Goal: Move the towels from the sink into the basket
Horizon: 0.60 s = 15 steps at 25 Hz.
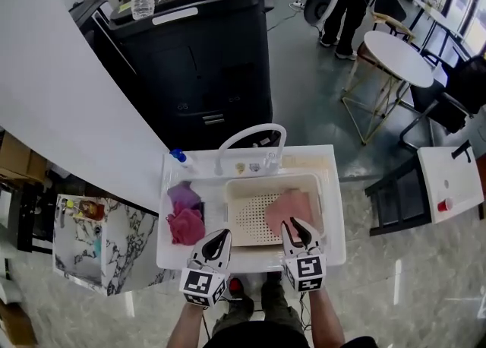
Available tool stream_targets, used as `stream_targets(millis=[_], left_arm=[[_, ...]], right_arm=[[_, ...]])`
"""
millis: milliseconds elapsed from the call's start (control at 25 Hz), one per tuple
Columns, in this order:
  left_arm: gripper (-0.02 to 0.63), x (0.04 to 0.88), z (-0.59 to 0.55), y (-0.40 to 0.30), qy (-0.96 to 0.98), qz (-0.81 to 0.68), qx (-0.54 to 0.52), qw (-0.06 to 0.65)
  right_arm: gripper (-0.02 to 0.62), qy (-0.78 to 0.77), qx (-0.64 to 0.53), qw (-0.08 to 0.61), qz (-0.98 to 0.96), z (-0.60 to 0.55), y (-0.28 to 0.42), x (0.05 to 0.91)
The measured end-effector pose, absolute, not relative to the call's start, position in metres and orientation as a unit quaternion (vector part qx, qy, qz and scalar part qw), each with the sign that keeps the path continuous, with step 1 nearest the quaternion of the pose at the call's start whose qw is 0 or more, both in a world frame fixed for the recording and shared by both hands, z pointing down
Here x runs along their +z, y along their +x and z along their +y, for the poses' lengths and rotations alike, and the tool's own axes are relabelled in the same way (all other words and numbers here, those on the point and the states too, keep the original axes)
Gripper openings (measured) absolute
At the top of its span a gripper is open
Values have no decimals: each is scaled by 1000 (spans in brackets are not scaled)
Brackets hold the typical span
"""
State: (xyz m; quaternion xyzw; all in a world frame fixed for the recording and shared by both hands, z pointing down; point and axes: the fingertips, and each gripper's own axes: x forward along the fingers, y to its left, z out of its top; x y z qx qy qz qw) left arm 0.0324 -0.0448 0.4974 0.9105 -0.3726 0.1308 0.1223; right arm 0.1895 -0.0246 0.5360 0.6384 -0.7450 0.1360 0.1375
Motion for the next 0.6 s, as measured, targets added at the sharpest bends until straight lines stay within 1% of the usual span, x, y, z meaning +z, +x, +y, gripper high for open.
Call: stream_targets(millis=[320,600], left_arm=[[3,460,-42,-2,911,-387,102,96],[3,446,-37,-48,904,-409,88,87]], right_arm=[[54,632,98,114,-760,-22,144,490],[43,609,85,104,-782,-26,91,471]])
